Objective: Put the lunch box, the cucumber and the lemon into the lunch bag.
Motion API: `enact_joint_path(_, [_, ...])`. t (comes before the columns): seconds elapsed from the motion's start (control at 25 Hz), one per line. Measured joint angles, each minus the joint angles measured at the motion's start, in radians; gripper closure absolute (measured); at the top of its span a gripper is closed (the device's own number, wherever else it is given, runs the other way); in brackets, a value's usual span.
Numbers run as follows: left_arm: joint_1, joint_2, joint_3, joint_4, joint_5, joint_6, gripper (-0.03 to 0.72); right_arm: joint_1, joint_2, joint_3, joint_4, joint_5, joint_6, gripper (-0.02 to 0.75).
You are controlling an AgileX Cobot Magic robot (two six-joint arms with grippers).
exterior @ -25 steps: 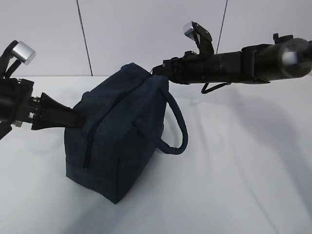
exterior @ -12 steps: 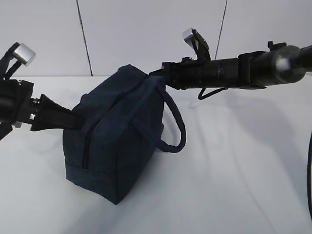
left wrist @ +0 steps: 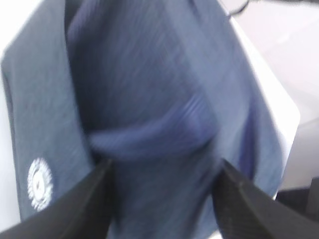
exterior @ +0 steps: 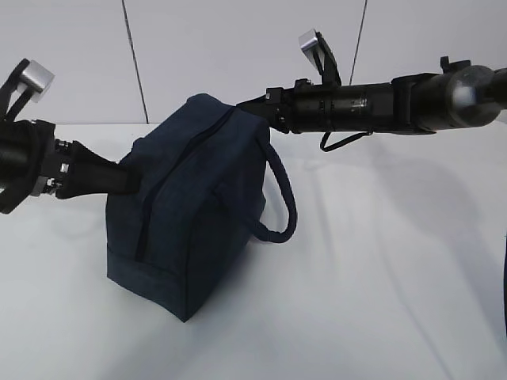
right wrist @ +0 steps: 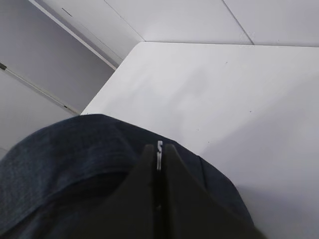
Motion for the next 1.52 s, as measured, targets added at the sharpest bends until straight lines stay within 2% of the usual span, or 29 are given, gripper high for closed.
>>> enact_joint_path(0.16, [0.002, 0.0, 0.0, -0.002, -0.041, -0.067, 0.312, -0.002, 0.0, -0.002, -0.008, 0.002, 0.0, 0.73])
enact_joint_path(0.24, [0.008, -0.006, 0.0, -0.002, -0.047, -0.11, 0.255, -0.002, 0.0, -0.002, -0.014, 0.006, 0.0, 0.73])
enact_joint_path(0.32, [0.016, -0.033, -0.007, 0.001, -0.047, -0.146, 0.229, -0.002, 0.0, -0.002, -0.018, 0.016, 0.0, 0.73])
enact_joint_path(0.52, [0.024, -0.163, -0.017, 0.03, -0.066, -0.203, 0.216, -0.002, 0.0, -0.002, -0.02, 0.02, 0.0, 0.73])
enact_joint_path(0.64, [0.024, -0.205, -0.07, 0.086, -0.098, -0.278, 0.214, -0.002, 0.0, -0.002, -0.026, 0.022, -0.002, 0.73])
enact_joint_path(1.04, [0.014, -0.063, -0.465, 0.286, -0.069, -0.547, 0.226, -0.002, 0.0, -0.008, -0.044, 0.024, -0.002, 0.73])
enact_joint_path(1.36, [-0.101, 0.168, -0.755, 0.495, -0.006, -0.744, 0.246, -0.002, 0.0, -0.008, -0.044, 0.024, -0.002, 0.73])
enact_joint_path(1.52, [-0.137, 0.267, -0.873, 0.535, 0.04, -0.809, 0.247, -0.002, 0.0, -0.008, -0.046, 0.024, -0.002, 0.73])
